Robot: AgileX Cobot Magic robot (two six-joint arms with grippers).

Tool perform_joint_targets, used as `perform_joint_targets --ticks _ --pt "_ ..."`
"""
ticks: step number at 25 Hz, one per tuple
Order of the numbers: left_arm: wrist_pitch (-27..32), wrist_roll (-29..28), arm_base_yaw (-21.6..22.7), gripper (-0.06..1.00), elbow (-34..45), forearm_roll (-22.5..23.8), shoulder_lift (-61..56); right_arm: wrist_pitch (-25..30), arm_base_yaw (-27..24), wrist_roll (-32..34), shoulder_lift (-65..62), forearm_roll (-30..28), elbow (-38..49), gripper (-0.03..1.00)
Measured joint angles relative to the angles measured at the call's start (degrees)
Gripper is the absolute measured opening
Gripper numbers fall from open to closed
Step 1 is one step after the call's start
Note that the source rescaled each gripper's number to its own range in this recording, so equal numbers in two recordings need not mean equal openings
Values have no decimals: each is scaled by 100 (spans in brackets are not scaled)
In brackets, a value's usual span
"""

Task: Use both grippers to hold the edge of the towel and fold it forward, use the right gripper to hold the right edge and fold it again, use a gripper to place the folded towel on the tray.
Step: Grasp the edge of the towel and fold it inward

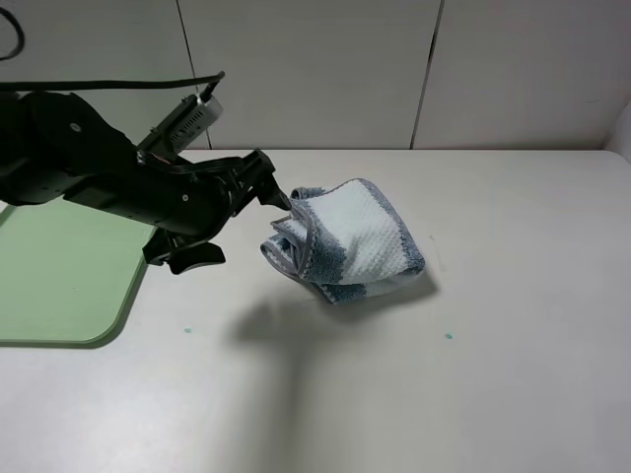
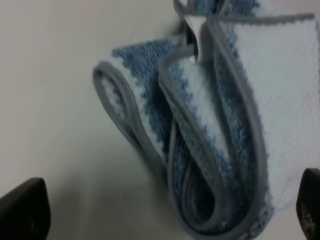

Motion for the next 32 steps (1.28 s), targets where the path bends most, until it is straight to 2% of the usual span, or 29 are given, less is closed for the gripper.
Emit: perform_joint_targets --ticks 14,32 --pt "-299 -1 -288 99 -185 -406 731 0 0 0 0 7 0 100" --pt "-483 13 -379 98 -992 -428 1943 0 0 0 0 18 0 100"
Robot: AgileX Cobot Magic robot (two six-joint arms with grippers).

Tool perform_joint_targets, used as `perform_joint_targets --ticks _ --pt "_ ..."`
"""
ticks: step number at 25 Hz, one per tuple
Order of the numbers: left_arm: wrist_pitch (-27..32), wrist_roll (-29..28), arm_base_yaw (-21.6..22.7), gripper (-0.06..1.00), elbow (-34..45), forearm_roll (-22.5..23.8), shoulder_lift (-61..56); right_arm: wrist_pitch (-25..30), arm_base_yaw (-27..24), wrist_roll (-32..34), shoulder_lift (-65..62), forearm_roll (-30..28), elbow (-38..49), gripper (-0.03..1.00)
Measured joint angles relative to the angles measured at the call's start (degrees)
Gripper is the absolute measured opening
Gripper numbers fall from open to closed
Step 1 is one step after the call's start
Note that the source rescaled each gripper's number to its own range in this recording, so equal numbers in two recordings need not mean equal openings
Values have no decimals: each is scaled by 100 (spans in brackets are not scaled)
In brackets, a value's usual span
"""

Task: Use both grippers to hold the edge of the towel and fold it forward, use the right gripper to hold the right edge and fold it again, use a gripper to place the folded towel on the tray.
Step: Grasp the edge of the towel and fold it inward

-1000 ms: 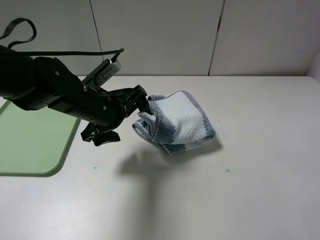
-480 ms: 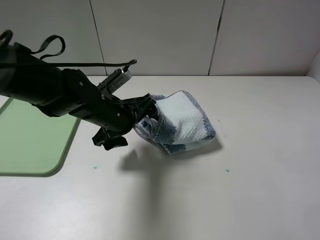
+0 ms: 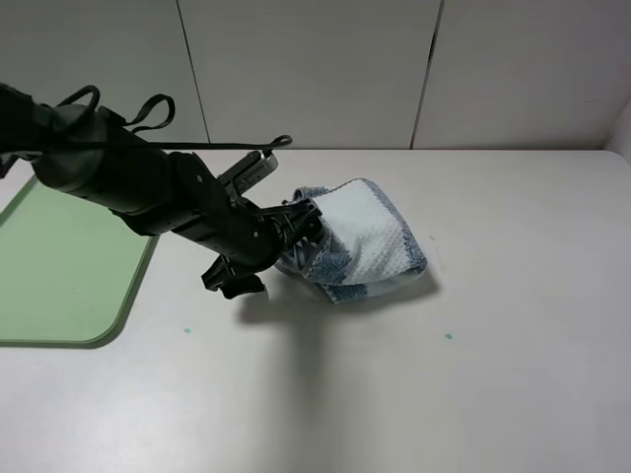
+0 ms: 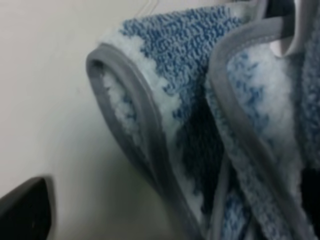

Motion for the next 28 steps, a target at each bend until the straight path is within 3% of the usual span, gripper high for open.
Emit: perform_joint_targets --ticks 9,22,28 --pt "-46 22 -4 97 -580 135 445 0 0 0 0 0 0 100" --pt "-215 420 -4 88 -711 258 595 0 0 0 0 0 0 100" --pt "-283 510 -4 75 -711 404 645 0 0 0 0 0 0 100"
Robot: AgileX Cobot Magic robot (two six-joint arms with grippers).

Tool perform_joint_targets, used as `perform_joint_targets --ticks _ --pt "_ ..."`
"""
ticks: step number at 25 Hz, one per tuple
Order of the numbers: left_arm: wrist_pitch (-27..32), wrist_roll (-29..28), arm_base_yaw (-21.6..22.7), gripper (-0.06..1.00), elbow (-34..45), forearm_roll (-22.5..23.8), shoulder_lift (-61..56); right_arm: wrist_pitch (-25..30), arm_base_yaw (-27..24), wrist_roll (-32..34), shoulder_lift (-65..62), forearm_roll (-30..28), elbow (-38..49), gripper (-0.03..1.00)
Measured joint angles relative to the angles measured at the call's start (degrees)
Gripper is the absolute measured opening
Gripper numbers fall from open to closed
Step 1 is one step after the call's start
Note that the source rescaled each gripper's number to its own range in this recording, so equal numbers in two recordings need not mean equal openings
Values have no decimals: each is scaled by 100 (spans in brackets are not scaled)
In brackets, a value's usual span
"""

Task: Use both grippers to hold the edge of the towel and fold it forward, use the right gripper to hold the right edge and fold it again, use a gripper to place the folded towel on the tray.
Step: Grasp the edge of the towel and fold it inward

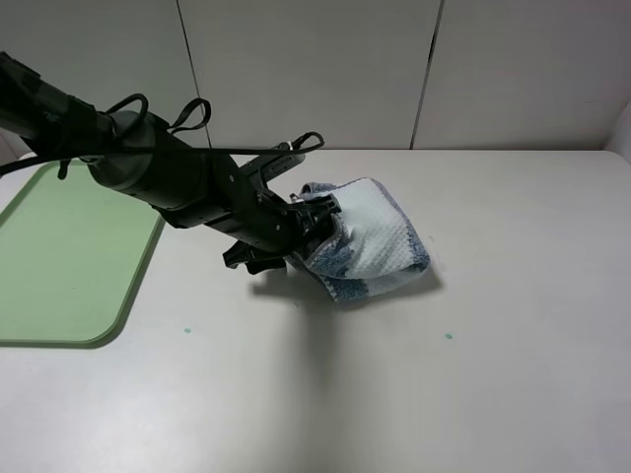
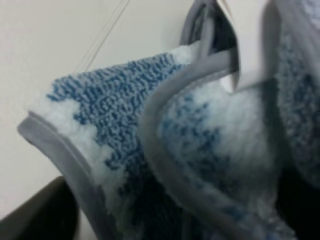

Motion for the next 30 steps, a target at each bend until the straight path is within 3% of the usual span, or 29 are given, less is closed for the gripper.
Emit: perform_joint_targets --ticks 10,15,30 --pt "-20 3 0 25 5 20 80 0 0 0 0 0 0 100" --pt "-99 -15 -20 8 5 25 144 0 0 0 0 0 0 100" --pt "-61 31 -27 6 5 126 162 0 0 0 0 0 0 100"
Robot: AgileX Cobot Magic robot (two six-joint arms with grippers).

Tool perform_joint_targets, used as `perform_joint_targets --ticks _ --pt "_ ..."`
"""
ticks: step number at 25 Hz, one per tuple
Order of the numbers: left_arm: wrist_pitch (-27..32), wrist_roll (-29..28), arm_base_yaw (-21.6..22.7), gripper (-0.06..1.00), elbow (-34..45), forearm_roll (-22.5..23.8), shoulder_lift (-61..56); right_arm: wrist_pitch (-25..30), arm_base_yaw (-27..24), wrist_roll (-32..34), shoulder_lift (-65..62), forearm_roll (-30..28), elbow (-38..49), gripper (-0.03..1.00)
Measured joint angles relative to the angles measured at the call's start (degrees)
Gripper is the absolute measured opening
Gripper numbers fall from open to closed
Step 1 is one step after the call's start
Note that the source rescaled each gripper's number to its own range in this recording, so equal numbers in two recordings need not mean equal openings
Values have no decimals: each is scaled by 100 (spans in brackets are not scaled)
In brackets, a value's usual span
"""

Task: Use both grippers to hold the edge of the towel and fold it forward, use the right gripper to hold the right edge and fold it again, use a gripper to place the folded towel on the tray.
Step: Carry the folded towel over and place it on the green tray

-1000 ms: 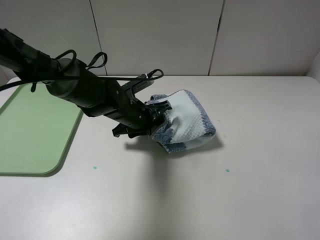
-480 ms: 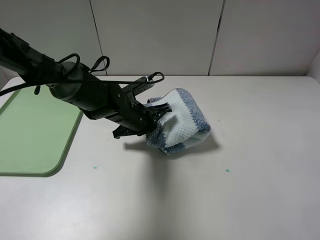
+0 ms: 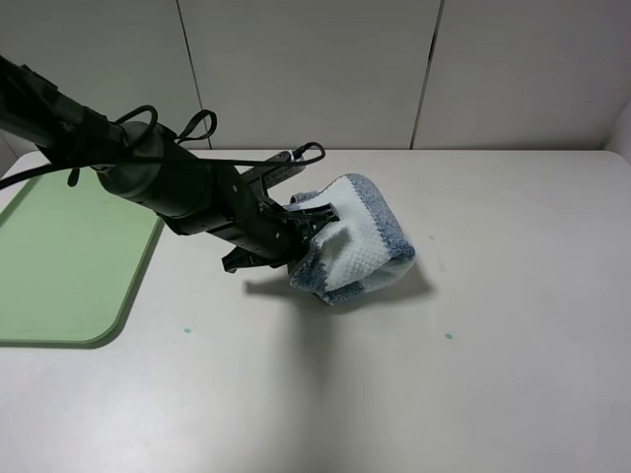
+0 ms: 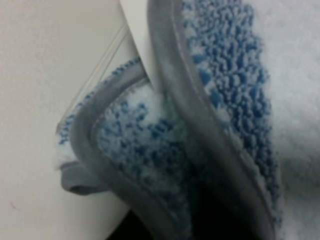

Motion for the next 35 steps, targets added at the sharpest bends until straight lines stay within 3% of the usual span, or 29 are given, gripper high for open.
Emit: perform_joint_targets --ticks 13,35 --pt "688 208 433 6 149 778 -420 0 0 0 0 6 0 100" --pt "1529 255 1807 5 710 2288 -1789 0 0 0 0 22 0 100"
